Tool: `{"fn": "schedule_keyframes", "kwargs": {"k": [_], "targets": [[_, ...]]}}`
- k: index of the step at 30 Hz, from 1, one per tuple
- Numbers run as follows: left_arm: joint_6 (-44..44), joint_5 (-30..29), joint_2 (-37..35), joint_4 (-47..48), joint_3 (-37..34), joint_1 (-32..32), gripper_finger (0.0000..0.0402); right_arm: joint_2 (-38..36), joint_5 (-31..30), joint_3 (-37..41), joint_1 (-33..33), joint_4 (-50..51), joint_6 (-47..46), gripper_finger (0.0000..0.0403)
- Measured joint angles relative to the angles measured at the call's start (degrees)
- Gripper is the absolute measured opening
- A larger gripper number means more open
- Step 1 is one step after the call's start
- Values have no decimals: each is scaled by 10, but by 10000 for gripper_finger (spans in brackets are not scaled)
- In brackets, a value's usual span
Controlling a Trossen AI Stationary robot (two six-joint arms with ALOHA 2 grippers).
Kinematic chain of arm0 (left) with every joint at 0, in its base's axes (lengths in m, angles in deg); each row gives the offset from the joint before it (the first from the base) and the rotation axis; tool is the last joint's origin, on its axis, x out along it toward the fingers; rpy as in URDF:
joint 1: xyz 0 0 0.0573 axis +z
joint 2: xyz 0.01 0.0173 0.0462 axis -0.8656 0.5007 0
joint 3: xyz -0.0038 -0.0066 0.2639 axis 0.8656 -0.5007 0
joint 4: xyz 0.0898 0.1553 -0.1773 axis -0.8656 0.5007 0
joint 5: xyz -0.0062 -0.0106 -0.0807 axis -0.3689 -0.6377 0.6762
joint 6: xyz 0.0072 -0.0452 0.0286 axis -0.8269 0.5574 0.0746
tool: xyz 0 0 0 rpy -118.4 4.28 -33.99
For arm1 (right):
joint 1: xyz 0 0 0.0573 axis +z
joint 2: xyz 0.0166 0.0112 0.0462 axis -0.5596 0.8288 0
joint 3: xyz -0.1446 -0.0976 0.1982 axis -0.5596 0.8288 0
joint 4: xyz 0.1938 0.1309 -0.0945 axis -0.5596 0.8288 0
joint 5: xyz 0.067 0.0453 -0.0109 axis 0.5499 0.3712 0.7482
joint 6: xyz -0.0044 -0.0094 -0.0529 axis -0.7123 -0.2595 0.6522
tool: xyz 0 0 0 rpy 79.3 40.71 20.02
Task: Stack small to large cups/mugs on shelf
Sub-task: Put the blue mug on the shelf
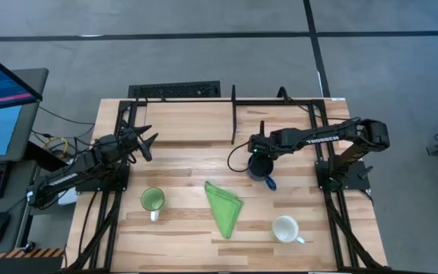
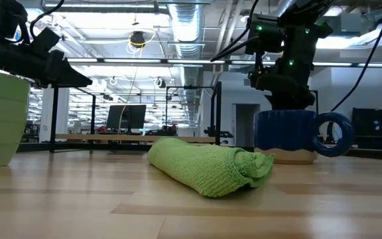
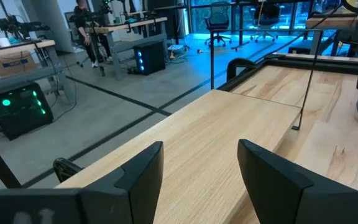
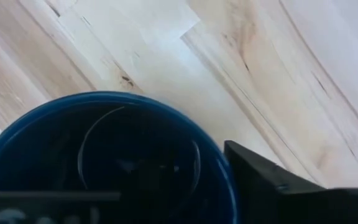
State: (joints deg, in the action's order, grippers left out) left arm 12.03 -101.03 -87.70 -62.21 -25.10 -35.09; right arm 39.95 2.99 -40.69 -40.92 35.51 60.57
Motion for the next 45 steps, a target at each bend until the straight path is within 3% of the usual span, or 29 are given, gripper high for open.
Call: {"fn": "schedule_keyframes", "kwargs": {"k": [13,28,45], "targets": [[0,0,0,0,0,0,199,0,2,-1,0,-5,9,31],[0,0,0,0,0,0,199,1,3,-11,1,-9,15,31],[0,0,0,0,0,0,199,1,98,-171,17,8,46,31]]}}
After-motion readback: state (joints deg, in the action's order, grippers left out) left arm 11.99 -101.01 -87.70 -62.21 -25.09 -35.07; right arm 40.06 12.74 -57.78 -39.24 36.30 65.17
